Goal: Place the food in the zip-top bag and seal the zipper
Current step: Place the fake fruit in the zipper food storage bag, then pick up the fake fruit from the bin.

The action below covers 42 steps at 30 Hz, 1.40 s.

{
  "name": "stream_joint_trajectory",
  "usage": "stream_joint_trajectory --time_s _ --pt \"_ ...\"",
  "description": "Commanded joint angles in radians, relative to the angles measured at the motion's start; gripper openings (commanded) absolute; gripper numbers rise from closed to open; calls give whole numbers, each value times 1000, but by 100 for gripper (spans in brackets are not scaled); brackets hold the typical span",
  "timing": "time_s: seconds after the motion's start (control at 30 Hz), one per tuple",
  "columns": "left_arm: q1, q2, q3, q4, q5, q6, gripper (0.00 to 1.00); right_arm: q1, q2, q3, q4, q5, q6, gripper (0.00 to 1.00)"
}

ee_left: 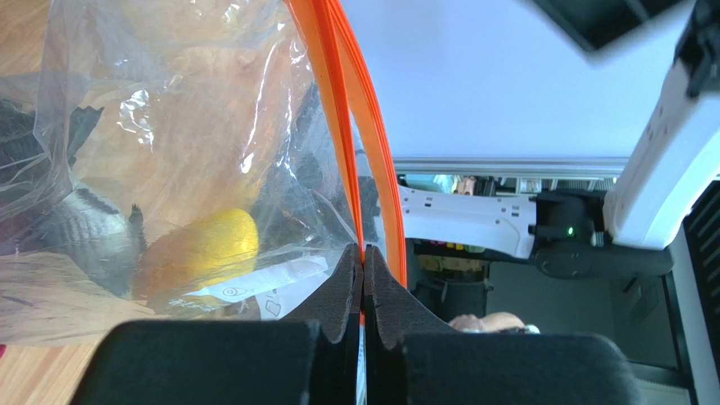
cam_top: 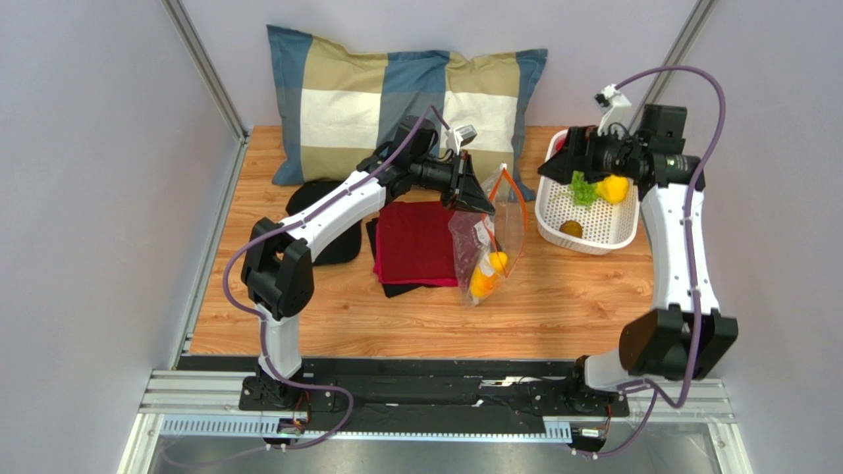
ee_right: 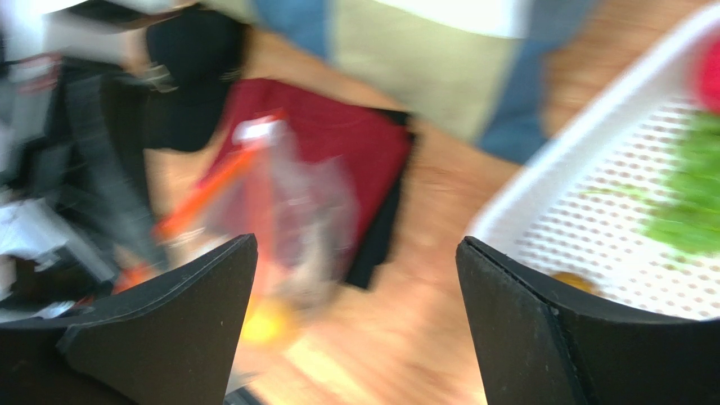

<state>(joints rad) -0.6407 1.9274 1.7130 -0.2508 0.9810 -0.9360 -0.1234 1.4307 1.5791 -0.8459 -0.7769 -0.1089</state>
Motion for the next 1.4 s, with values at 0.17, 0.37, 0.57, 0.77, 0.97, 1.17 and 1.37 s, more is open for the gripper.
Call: stream_joint_trajectory --time_s 0.17,0.37,0.57,0.77,0.97,1.17,1.37 --pt "-4 -31 19 -19 -15 55 0 -170 434 314 4 373 -244 92" --pt "-4 -31 -1 -10 -16 59 0 -188 663 476 18 507 -360 94" --pt "-4 -30 -4 -2 -8 55 0 -196 761 506 62 524 -491 97" --pt "-4 -21 13 -12 -13 59 0 -196 815 515 68 565 -558 97" --pt "-2 -15 13 -13 -11 62 0 -206 820 449 100 585 -583 94" --pt "-4 -11 20 -16 -13 65 0 -214 824 417 93 588 -595 85" --pt "-4 -5 28 -19 -13 66 0 -220 792 398 74 579 -597 60"
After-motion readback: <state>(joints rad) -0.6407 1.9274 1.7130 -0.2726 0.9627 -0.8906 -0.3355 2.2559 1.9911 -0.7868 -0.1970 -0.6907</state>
